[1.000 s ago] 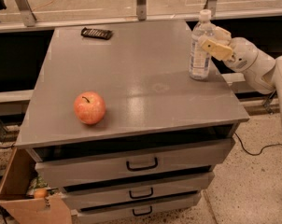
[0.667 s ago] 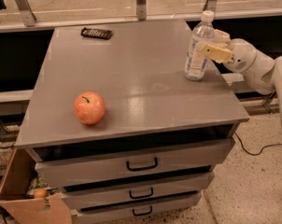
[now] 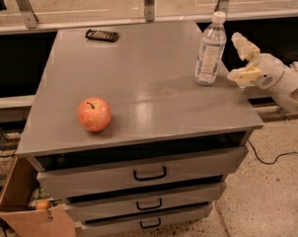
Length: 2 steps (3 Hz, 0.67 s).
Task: Place blue plastic bottle upright
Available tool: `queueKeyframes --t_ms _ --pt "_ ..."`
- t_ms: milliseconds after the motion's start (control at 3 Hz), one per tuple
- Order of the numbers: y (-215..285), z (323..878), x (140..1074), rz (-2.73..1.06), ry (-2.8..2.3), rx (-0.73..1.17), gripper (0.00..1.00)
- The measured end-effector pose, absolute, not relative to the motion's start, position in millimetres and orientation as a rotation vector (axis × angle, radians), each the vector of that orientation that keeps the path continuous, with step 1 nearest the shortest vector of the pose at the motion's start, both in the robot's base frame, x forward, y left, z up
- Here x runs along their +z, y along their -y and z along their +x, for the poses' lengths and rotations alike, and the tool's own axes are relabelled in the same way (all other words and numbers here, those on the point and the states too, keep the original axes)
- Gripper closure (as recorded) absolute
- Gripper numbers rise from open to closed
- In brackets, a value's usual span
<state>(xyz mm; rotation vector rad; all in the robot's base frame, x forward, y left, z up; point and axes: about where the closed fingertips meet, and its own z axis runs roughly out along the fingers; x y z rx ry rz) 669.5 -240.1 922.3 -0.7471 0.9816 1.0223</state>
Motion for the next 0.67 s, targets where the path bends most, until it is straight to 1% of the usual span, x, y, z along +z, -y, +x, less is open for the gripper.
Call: queueKeyframes --t_ms 333,667 --pt "275.1 667.7 924.7 -0.795 -1.058 0.922 0.0" --pt "317.3 664.3 946.2 -0.865 -1.12 0.791 0.0"
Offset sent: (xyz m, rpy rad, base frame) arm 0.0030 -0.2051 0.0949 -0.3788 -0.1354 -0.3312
